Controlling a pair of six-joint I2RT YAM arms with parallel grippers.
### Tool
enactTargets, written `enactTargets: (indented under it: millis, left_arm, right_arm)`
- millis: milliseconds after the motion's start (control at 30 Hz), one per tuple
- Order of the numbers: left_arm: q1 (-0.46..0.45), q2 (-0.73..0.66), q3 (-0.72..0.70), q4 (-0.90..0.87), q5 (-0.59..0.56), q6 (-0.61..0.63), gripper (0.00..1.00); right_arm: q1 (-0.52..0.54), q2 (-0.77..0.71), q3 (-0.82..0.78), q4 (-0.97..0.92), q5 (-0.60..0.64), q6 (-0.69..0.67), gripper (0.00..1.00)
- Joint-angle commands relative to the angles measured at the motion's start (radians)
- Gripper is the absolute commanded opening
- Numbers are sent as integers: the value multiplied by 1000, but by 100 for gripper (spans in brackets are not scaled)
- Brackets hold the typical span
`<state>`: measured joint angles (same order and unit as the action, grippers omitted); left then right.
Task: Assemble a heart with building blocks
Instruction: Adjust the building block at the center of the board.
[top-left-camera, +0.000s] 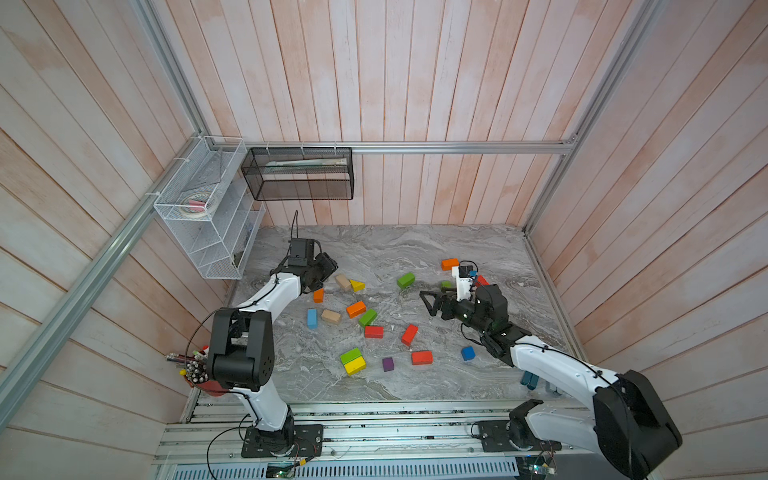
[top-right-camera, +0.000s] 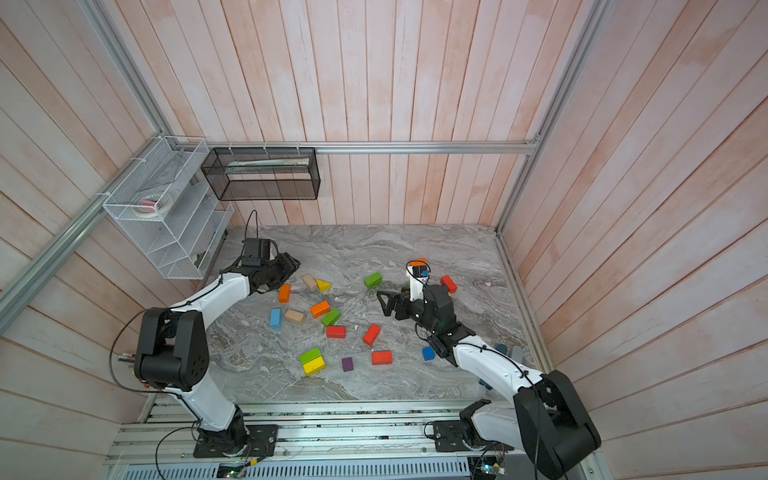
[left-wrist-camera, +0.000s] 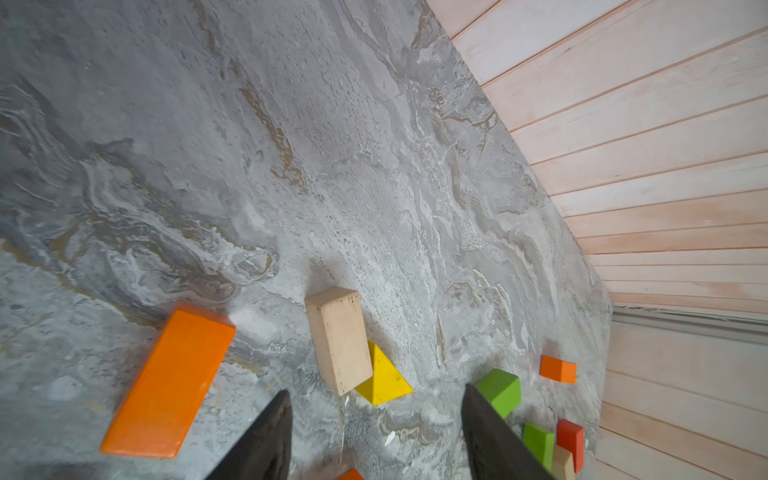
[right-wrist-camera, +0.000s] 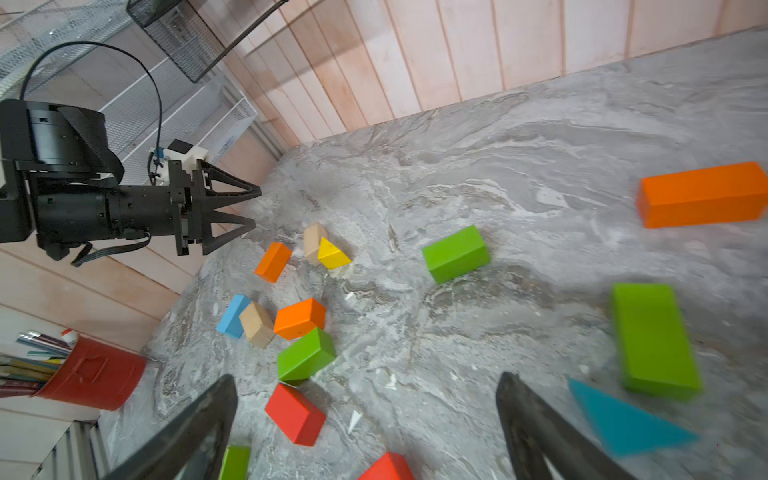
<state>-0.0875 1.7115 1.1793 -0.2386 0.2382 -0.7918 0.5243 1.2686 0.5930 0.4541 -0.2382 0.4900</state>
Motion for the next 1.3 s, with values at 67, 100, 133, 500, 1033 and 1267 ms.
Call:
enactTargets:
  millis: [67,100,133,500,1033,1267]
  left_arm:
    - [71,-55,-82,64,151,73,66]
    - [75,-63,-83,58,156,88,66]
    - [81,-71,-82,46,164,109,66]
    - [89,-241,-57,-162,189,328,68]
    - [122,-449,-156,-152,215,553,100]
    - [121,-487,-181,-120,211,540,100]
  right_arm:
    - [70,172,115,103,-29,78,96]
    - [81,210,144,106,-31,87,96]
    - [94,246,172,109,-33,96,96]
    - [137,596,428,187,-133,248,96]
    - [203,861,692,106,-140,335,96]
    - [212,931,757,82,-127,367,96]
